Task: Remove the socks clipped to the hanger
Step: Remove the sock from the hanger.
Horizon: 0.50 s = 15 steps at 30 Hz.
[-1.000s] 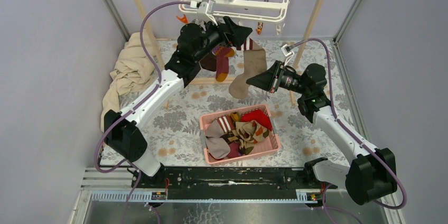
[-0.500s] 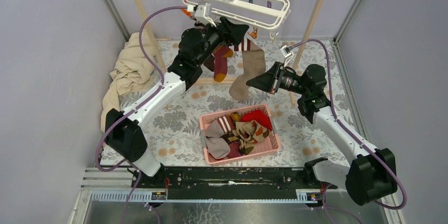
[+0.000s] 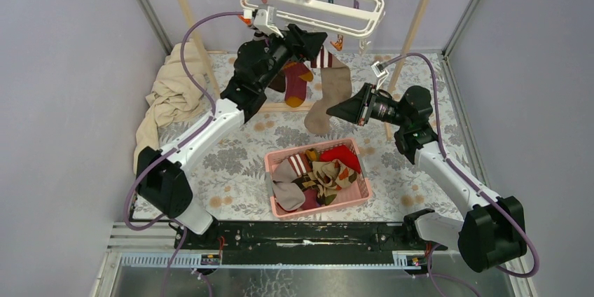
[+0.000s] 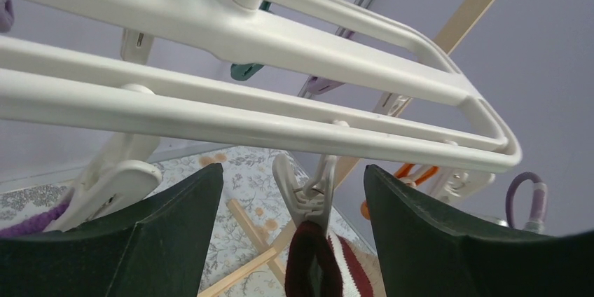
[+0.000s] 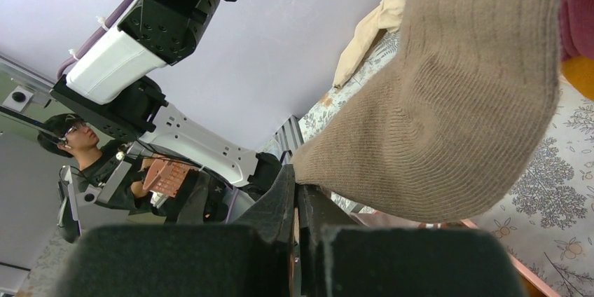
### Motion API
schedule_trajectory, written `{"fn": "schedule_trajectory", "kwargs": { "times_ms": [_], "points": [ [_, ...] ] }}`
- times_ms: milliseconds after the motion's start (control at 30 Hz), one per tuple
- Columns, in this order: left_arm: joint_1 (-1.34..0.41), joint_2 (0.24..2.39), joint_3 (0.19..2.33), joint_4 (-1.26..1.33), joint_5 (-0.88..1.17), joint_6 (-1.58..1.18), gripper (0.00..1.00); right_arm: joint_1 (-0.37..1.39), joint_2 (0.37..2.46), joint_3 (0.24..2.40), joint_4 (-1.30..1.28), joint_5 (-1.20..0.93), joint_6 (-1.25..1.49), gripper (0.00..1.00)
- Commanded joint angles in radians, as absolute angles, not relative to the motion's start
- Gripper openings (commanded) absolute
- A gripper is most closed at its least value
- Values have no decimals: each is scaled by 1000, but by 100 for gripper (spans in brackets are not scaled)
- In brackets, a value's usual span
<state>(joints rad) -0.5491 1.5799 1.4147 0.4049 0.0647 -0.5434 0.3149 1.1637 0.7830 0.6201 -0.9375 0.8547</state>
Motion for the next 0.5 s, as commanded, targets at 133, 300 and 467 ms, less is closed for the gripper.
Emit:
{"fn": "schedule_trajectory", "kwargs": {
  "times_ms": [133,300,467],
  "points": [
    [-551,1524,1396,501,23,-515,79,311,1144,780,691,-974,868,0],
    [-549,1543,1413,494,42,-517,70,310,1144,776,692,-976,869,0],
    [-548,1548,1418,490,47,-518,69,310,1144,776,692,-980,865,0]
  ]
}}
